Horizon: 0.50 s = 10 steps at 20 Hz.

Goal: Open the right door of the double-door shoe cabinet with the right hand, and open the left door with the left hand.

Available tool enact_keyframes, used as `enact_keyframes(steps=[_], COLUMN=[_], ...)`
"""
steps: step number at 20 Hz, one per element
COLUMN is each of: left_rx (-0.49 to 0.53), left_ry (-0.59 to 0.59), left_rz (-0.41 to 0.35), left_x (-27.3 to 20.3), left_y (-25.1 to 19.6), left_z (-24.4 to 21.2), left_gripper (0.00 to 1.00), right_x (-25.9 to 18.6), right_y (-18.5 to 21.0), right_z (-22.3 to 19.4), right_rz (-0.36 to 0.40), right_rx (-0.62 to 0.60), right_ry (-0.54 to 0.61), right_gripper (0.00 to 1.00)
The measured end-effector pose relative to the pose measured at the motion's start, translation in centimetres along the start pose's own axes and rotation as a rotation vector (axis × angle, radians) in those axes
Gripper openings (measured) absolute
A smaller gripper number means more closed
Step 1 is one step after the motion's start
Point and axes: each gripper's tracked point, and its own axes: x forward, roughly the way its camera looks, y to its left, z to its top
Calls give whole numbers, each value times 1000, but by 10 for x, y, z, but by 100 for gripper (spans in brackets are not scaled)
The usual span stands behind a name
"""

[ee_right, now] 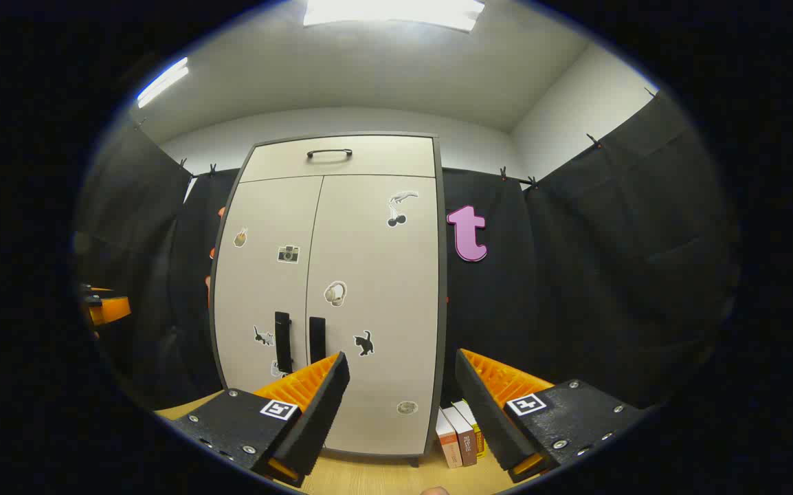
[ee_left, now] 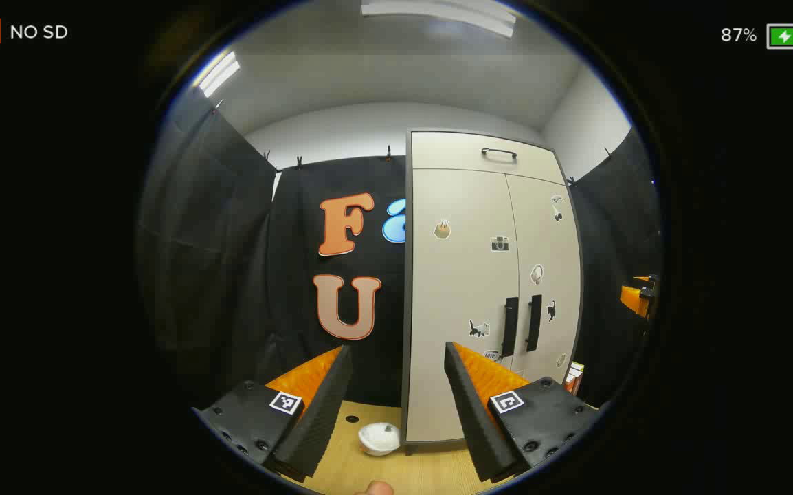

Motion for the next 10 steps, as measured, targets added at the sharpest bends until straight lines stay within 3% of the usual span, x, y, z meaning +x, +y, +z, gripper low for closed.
enact_keyframes(steps=[10], left_rx=[14], left_ry=[-6], left_rz=[-18], left_x=[-3], left_y=[-9], left_z=[3], left_gripper=[81], right_x=[1], right_y=[-1], right_z=[-9], right_rz=[-4], right_rx=[-1], right_ry=[25], right_gripper=[95])
